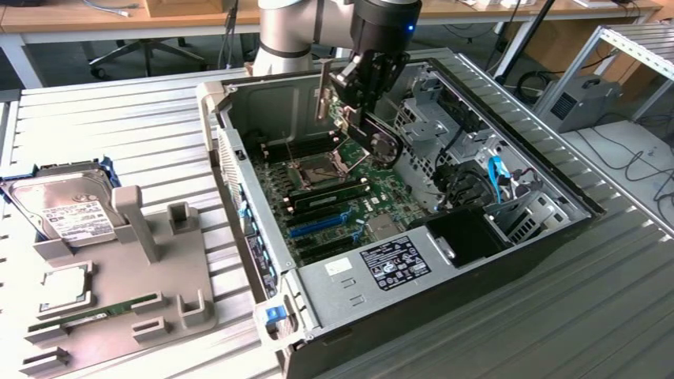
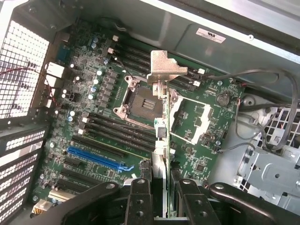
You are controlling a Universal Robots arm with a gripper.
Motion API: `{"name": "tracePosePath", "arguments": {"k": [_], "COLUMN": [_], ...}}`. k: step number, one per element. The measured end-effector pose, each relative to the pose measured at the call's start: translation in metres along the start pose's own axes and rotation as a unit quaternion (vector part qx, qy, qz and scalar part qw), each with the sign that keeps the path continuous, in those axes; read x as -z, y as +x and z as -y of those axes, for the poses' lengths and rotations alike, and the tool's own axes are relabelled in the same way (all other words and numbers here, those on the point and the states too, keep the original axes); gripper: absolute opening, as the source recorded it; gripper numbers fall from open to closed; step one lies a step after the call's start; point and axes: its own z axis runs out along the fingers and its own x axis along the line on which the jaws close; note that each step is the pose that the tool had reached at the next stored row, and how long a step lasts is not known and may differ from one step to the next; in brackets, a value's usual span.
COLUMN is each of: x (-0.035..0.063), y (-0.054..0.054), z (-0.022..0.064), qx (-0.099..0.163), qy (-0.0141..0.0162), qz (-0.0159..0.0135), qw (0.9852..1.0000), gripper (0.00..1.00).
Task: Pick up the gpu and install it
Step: 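Insert the gpu into the slot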
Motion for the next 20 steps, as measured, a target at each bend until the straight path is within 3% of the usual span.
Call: {"name": "tracePosePath", "arguments": {"k": [20], "x": [0.0], "y": [0.0], "z": [0.0], "qx": [0.031], "qy": [-0.0006], "qz": [0.0004], "qw": [0.9995], "gripper": [0.26]}}
